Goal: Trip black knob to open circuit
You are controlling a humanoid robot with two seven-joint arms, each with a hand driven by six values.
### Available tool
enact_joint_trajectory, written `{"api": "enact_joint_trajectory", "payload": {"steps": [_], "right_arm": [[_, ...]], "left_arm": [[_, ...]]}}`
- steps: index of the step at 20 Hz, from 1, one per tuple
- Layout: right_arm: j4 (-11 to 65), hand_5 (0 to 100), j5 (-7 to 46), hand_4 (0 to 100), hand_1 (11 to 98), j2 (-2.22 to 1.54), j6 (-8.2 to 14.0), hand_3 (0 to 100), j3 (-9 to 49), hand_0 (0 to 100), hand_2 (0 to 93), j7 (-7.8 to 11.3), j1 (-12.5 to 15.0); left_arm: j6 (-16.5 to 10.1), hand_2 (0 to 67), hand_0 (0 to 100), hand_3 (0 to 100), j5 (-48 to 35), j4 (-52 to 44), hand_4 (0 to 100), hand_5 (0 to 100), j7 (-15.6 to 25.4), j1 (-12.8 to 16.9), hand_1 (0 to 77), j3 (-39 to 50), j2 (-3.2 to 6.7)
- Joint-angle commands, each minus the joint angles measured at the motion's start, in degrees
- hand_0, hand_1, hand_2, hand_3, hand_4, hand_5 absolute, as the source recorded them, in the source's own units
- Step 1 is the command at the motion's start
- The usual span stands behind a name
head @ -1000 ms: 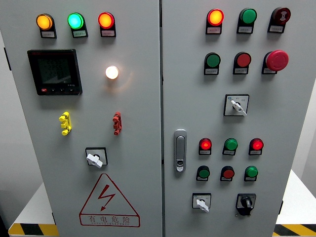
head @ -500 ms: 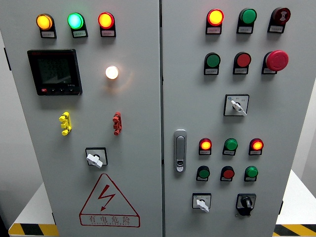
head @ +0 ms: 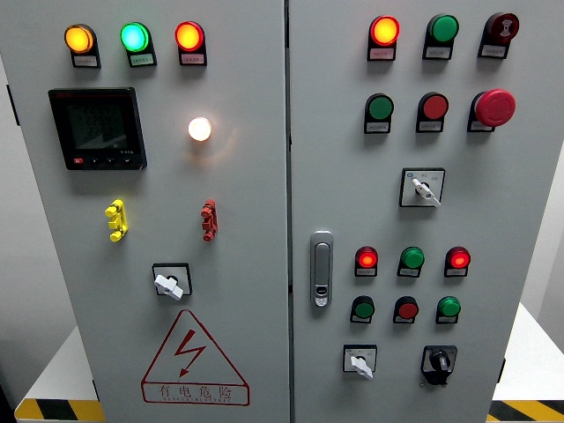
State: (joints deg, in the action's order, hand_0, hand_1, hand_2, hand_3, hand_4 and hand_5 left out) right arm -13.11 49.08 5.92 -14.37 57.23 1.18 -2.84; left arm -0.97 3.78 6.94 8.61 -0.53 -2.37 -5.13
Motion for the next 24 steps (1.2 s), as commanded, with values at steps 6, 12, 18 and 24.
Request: {"api": "enact_joint_trajectory", "payload": {"steps": [6,12,18,24], "right_arm": [[-2.89,18,1.44,12,32.7,-1.0,-1.37,18,4.64,64,3.1,0.31,-4.01],[-0.26,18,43.85,11,32.8,1.38,-2.5,18,39.77,64,3.1,0.92,-4.01],[15.89,17,49.08,11,32.9,1.46,-6.54,19,49.82,64,3.1,0.49,-3.84],[38.99,19,48.4,12,33.2,1.64,-9.45,20,48.51,64,3.1,0.75,-2.44]], "left_arm": [[0.0,12.9,0,21,0.0,0.0,7,2,0.0,-0.09,2.9,0.0,0.03],[0.0,12.9,0,21,0.0,0.0,7,2,0.0,-0.09,2.9,0.0,0.03],[0.0,12.9,0,21,0.0,0.0,7,2,0.0,-0.09,2.9,0.0,-0.05],[0.0,12.9,0,21,0.0,0.0,7,2,0.0,0.0,2.9,0.0,0.03]]}}
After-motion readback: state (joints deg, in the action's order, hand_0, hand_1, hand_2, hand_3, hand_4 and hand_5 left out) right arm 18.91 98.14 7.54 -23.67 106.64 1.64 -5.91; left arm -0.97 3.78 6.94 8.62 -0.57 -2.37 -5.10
